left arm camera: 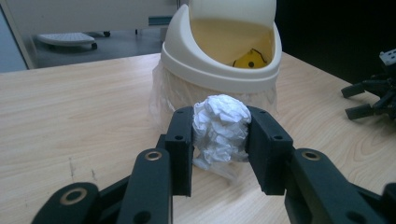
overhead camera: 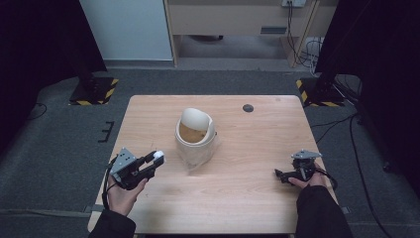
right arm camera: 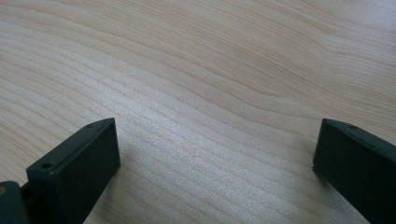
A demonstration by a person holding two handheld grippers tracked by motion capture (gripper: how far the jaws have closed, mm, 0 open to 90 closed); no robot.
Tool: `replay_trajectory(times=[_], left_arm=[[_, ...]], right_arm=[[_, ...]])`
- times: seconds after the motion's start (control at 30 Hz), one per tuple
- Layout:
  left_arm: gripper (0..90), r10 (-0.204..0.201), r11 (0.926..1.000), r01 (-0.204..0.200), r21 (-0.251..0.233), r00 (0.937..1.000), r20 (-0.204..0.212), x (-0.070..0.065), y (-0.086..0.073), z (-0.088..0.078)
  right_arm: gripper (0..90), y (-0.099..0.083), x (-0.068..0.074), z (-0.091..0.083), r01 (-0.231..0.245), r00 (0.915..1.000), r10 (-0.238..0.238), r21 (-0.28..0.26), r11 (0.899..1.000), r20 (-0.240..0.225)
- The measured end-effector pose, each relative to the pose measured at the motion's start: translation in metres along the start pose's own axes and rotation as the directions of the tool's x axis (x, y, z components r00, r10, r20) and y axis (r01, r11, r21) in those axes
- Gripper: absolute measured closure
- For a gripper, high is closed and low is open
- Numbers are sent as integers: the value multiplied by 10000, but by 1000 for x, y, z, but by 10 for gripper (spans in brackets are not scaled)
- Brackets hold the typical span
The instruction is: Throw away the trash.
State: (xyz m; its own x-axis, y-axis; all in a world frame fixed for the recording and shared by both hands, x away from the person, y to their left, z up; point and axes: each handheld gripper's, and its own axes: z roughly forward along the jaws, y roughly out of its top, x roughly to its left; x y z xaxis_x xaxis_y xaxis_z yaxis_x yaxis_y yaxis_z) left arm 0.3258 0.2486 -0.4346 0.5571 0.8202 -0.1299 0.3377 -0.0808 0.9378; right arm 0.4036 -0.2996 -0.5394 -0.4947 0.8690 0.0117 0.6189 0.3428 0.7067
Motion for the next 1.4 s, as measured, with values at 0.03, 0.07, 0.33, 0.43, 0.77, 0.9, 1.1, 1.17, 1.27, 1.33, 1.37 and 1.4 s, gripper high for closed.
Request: replay_trajectory(times=[0.03,0.07,0.33,0.43,0.77,0.9,1.1,1.17,1.27,1.33,1.37,1.4], left_arm=[[630,6,9999,-7,-110,10000,-42,1,3,1],[630,1,9998,-2,-187,10000,-59,1,6,3],[630,-69,9979,70,-641,10000,14,0,22,17],[630,-1,9976,7,-698,10000,80,-3,25,21],[630,-34,9955,52,-943,9998,189,-6,35,28],[630,-8,9955,33,-949,9996,270,-8,39,34],[629,38,9963,-2,-864,9992,408,-13,41,46],[629,48,9963,-10,-863,9990,439,-15,41,50],[629,71,9967,-33,-812,9989,472,-17,42,57],[629,101,9969,-63,-783,9988,486,-18,42,62],[629,136,9971,-99,-754,9987,489,-19,43,63],[629,168,9973,-132,-727,9987,490,-19,43,65]], right_arm=[[7,0,0,0,9,10000,-9,-3,10000,-1],[7,0,0,0,8,10000,-8,-1,10000,-1],[7,0,0,0,9,10000,-9,-1,10000,1],[7,0,0,0,9,10000,-9,-2,10000,1],[7,0,0,0,11,10000,-11,-1,10000,0],[7,0,0,0,13,10000,-13,-2,10000,1],[7,0,0,0,12,10000,-12,-1,10000,1],[7,0,0,0,13,10000,-13,-1,10000,1],[7,0,0,0,12,10000,-12,-2,10000,-1],[7,0,0,0,11,10000,-11,-2,10000,0],[7,0,0,0,9,10000,-9,0,10000,0],[7,0,0,0,11,10000,-11,-2,10000,0]])
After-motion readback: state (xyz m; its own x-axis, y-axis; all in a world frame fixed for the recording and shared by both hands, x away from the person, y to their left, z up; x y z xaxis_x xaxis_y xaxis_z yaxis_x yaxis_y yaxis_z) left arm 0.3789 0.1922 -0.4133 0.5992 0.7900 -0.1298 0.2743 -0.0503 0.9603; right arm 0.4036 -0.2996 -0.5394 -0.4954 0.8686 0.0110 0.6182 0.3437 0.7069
